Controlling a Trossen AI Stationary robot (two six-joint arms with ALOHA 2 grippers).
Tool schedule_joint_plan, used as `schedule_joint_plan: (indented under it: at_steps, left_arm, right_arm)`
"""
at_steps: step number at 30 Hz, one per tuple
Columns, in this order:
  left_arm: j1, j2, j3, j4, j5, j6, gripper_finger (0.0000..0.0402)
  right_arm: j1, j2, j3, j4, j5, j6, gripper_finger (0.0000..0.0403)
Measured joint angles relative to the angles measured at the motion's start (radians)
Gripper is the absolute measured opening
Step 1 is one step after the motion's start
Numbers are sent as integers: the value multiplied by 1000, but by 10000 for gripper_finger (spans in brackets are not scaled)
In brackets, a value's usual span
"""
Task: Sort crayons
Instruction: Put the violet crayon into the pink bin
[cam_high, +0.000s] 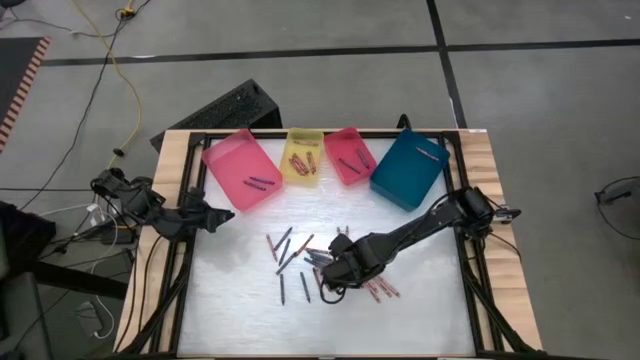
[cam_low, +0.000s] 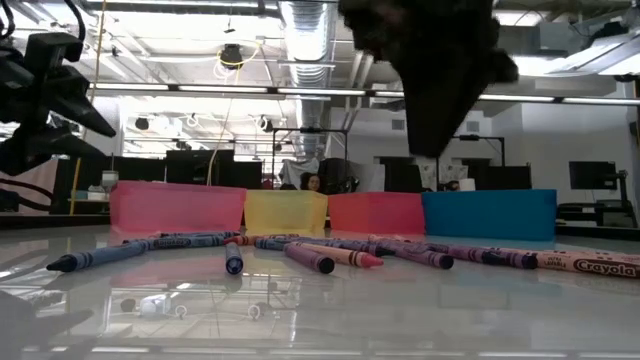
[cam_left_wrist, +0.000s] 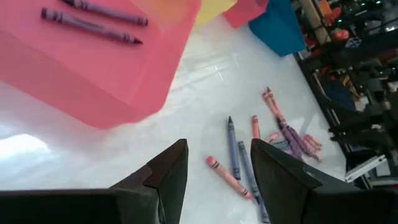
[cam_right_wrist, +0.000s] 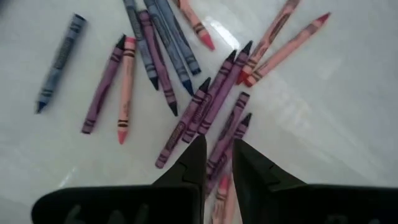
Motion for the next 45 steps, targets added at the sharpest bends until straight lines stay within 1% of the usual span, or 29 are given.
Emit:
schedule_joint_plan:
  at_steps: [3,6,9,15,21,30,35,42,45]
  left_arm:
    - [0,0,-7,1,3,-33,165]
    - [0,0,-7,12,10,-32,165]
    - [0,0,-7,21,23,-24,165]
    - [0,0,-7,19,31,-12,165]
    - [0,0,-7,18,44,2,165]
    - [0,0,-7,18,45,20,165]
    - [0,0,-7,17,47,26,165]
    - [0,0,-7,17,57,38,165]
    - [0,0,-7,18,57,38,165]
  right_arm:
    - [0,-1,-63,102,0,6,71]
    - [-12,-1,-100,194,0,-14,71]
    - [-23,-1,-125,247,17,-45,71]
    - [-29,-1,-142,270,37,-52,71]
    - [-26,0,-142,262,68,5,74]
    - [-26,1,-142,208,78,48,116]
    - [-44,1,-142,193,117,48,125]
    - [-70,2,-149,195,104,44,126]
    - [-69,2,-208,253,49,49,126]
